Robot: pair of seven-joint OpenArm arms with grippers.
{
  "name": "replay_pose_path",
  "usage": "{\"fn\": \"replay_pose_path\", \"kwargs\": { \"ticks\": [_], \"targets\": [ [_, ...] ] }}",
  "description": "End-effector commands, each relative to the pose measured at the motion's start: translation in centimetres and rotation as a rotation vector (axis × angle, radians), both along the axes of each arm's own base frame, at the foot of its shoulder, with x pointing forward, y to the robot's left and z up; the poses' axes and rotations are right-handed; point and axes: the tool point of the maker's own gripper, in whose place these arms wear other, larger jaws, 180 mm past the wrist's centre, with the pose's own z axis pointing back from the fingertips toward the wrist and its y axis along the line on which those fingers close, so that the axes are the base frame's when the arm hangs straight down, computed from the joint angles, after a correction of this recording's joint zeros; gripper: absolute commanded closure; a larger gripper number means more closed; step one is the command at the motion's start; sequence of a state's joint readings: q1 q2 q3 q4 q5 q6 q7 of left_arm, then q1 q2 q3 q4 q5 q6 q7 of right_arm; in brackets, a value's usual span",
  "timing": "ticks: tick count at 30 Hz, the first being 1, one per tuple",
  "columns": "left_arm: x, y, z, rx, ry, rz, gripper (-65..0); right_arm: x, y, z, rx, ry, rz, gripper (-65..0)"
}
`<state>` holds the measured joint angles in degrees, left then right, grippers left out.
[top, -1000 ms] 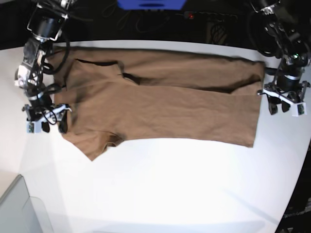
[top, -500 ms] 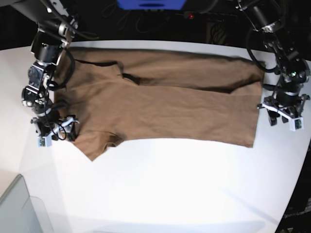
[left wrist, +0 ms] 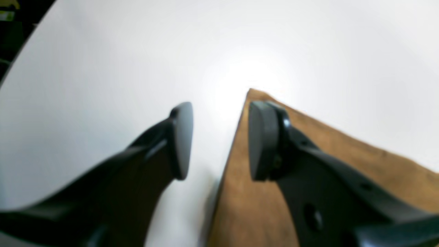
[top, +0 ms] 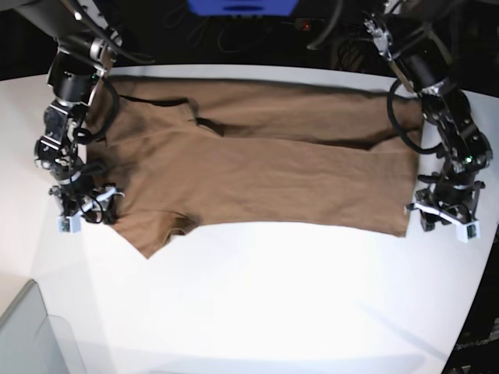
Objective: Layout the t-shirt on the table in an organized manner, then fold the t-shirt properly
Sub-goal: 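Move both grippers down along the shirt sides and grasp the hem corners, then fold the hem with both grippers up over the folded shoulder edge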
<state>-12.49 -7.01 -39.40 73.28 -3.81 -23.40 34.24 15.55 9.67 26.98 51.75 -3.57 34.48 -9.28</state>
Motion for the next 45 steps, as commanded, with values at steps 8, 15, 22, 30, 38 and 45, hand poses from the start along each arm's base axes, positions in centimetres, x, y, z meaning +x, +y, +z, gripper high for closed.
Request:
{"fn": "replay_pose_path", "kwargs": {
  "ticks": [8,15,22,30,38,45],
  "targets": [
    [4.1,-1.3,-1.2,-0.028,0.050,-0.086,-26.1,0.0,-0.4,0.1,-0.011,0.008,0.001,0.0],
    [5.6,-2.1,-2.2,-0.041,0.018,-0.108,-26.1,-0.5,-0.2,-0.4,-0.008,0.022,0.004,0.0],
    [5.8,-3.9,-4.4,-0.058,0.018,-0.143,-26.1,-0.5,-0.2,-0.4,-0.008,0.022,0.004,0.0],
    [4.8,-3.2,-7.1,-0.094,0.090,-0.121,-26.1,-0.6,-0.2,-0.5,-0.008,0.023,0.004,0.0],
    [4.2,-3.5,-7.8,-0.101,0.109,-0.123,-11.5,-0.6,-0.1,-0.5,-0.007,0.022,0.004,0.0],
    [3.9,-3.7,-8.0,-0.105,0.117,-0.131,0.0,-0.4,-0.1,-0.1,-0.006,0.011,0.003,0.0]
  ]
}}
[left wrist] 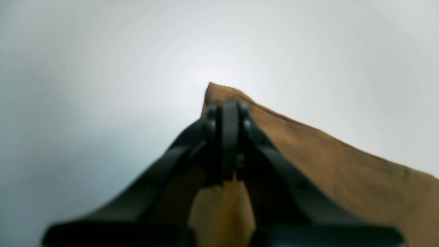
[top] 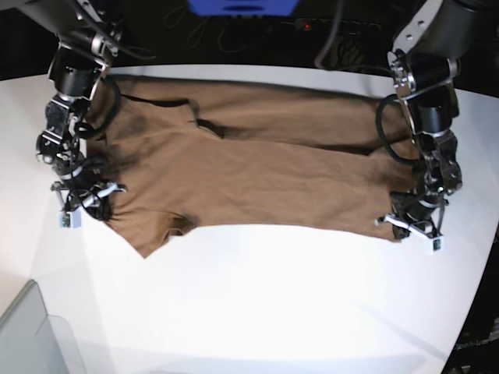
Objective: Layout the t-shirt on the table in an organized manner, then fold the t-shirt properly
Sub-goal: 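Fold the hem with both grippers up over the folded shoulder edge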
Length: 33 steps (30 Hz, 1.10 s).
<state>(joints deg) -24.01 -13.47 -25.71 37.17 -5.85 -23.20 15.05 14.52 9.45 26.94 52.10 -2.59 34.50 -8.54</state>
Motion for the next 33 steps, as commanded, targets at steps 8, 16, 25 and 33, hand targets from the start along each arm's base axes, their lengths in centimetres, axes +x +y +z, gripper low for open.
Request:
{"fn": "replay_pose_path", "kwargs": {
  "ticks": [8,16,25,33],
  "targets": [
    [-0.7,0.2,2.7,0.093,0.030,-0.061,-0.1,0.6,-0.5,4.0,-0.050,-0.100,0.000,0.0],
    [-1.8,-0.8,6.5,0.177,-0.022,-0.099,-0.1,-0.7,-0.6,6.5,-0.024,-0.185,-0.016,0.0],
    [-5.4,-1.5,9.3,0.205,-0.065,-0.100,-0.1,-4.3,-0.4,9.4,-0.034,-0.267,-0.006,0.0],
    [-9.5,0.0,10.9,0.142,-0.066,-0.048,-0.1,-7.8,0.3,10.3,-0.027,-0.282,0.010,0.0]
  ]
}}
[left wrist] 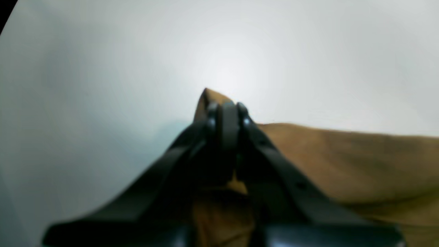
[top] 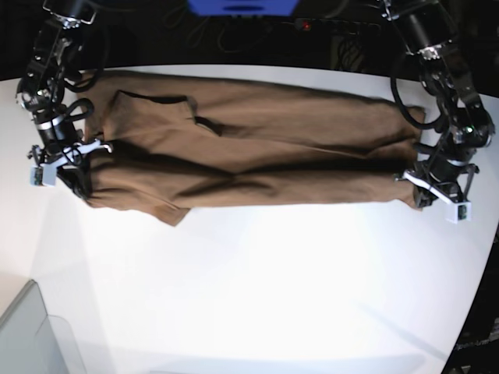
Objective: Layout the t-shirt on the table in an organized manner, then fold the t-shirt properly
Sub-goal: 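Fold the hem with both grippers up over the folded shoulder edge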
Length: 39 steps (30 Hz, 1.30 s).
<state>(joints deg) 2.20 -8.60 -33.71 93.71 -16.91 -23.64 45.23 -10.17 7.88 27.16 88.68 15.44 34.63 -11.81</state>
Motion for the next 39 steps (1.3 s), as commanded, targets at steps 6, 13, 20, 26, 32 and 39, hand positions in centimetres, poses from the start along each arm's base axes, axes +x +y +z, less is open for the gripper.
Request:
{"fn": "replay_pose_path", "kwargs": {
  "ticks": [6,13,20,26,32,39],
  "targets": [
    [-1.5,1.4,2.2,0.026,-0.059,0.025,-0.1,-0.9,-0.8,1.9,-0.025,-0.053,0.001,0.0],
    [-3.5,1.1,1.5,0.044,-0.025,0.016,-0.1,-3.1,-1.2,1.1,-0.020,-0.026,0.009,0.0],
    [-4.9,1.1,0.0,0.038,0.021,0.018,-0.1,-5.8,-1.5,-0.8,-0.021,0.050,0.001,0.0],
    [-5.5,1.0,-0.4,0.040,0.039,0.014,-0.1,-7.5,-1.5,-2.1,-0.020,0.101,0.003,0.0],
    [-5.8,1.1,-1.7,0.020,0.069,0.019,-0.1,-9.0,-1.3,-4.7,0.028,0.169,-0.022,0.0],
    [-5.4,1.3,-3.4,-0.012,0.100,0.038,-0.1,-9.9,-1.3,-6.4,0.058,0.214,-0.037,0.0]
  ]
}}
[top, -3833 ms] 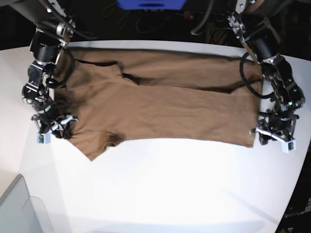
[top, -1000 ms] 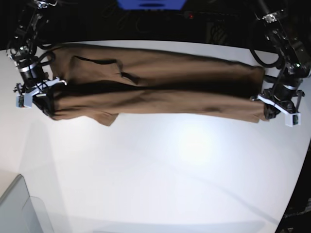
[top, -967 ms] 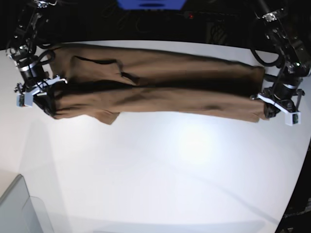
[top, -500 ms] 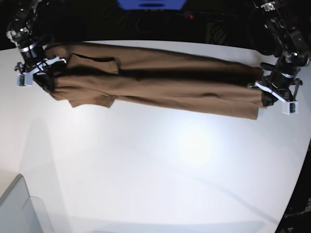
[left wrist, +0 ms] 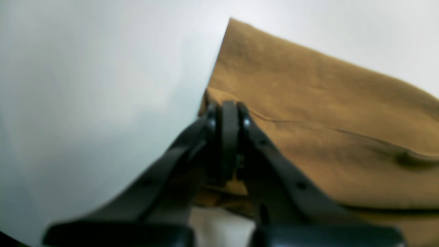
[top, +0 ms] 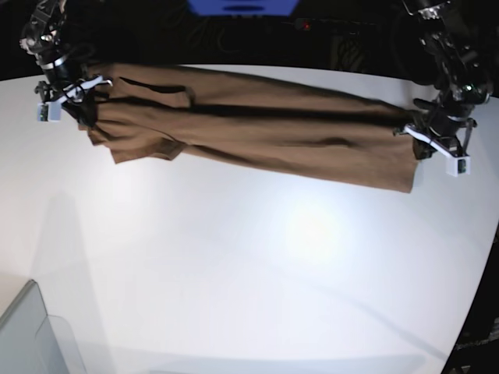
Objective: Layout the t-shirt on the table in an organized manner, then fold the t-shirt properly
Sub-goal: 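Fold the hem with both grippers up over the folded shoulder edge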
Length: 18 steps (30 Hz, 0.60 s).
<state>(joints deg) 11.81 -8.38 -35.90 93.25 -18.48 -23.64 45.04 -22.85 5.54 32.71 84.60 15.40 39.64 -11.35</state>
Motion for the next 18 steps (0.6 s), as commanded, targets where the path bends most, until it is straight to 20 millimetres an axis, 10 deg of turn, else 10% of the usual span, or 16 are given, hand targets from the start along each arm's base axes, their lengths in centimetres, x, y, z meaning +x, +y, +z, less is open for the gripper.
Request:
{"fn": "replay_pose_path", "kwargs": {
  "ticks": [1,12,18],
  "targets": [
    [1.0,0.6,1.0,0.009,-0.043,0.003,-0.1,0.3,-0.3,0.7,0.000,-0.031,-0.001,0.0],
    [1.1,1.0,-0.1,-0.013,-0.011,0.017,-2.2,0.6,-0.4,-0.2,0.022,-0.019,-0.014,0.0],
    [1.0,1.1,-0.1,-0.010,-0.010,0.021,-24.8,0.7,-0.5,-0.1,0.018,-0.021,-0.012,0.0]
  ]
}}
